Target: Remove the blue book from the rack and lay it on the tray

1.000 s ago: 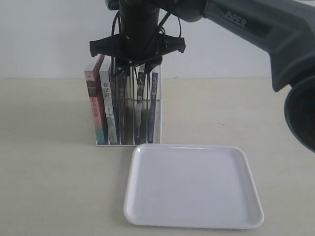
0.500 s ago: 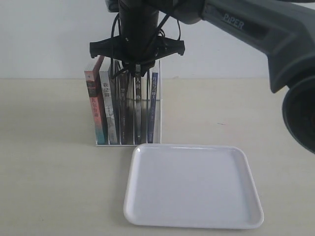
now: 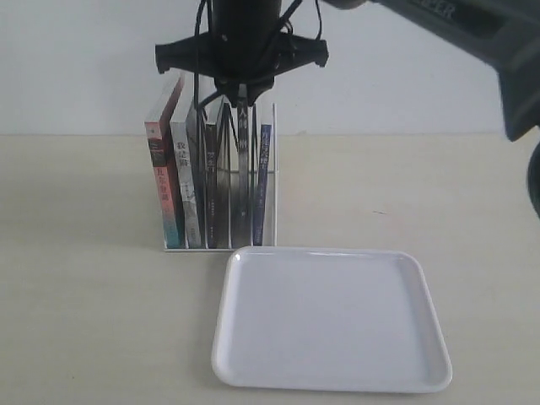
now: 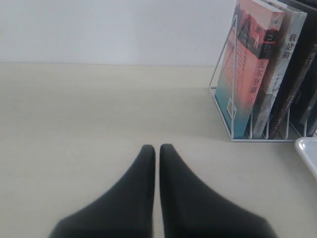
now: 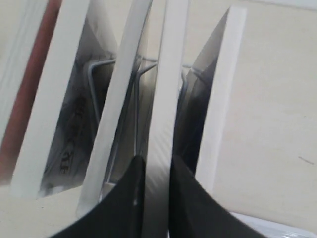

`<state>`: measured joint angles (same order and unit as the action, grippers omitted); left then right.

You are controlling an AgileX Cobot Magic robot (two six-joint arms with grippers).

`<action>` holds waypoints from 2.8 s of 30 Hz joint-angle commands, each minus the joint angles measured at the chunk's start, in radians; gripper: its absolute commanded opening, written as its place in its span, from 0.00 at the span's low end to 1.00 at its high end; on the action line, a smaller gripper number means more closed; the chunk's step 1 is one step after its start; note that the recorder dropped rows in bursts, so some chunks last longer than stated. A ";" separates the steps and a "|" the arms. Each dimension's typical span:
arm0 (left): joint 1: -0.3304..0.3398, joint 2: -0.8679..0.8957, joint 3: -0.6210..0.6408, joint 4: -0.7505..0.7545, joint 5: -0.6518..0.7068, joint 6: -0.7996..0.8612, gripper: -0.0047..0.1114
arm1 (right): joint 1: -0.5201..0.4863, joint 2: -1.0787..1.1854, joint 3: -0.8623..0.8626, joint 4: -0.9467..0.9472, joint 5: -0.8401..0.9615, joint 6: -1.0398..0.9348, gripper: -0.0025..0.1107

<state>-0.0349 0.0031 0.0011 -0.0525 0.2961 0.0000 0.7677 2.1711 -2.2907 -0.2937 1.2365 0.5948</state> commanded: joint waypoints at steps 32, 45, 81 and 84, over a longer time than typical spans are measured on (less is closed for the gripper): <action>0.002 -0.003 -0.001 -0.004 -0.004 0.000 0.08 | -0.003 -0.059 -0.005 -0.043 -0.015 -0.007 0.02; 0.002 -0.003 -0.001 -0.004 -0.004 0.000 0.08 | -0.003 0.039 -0.005 -0.043 -0.015 -0.007 0.02; 0.002 -0.003 -0.001 -0.004 -0.004 0.000 0.08 | -0.001 -0.143 -0.005 0.070 -0.034 -0.086 0.26; 0.002 -0.003 -0.001 -0.004 -0.004 0.000 0.08 | 0.004 -0.126 -0.005 0.106 -0.041 -0.086 0.03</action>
<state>-0.0349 0.0031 0.0011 -0.0525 0.2961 0.0000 0.7677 2.0305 -2.2907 -0.2227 1.2053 0.5213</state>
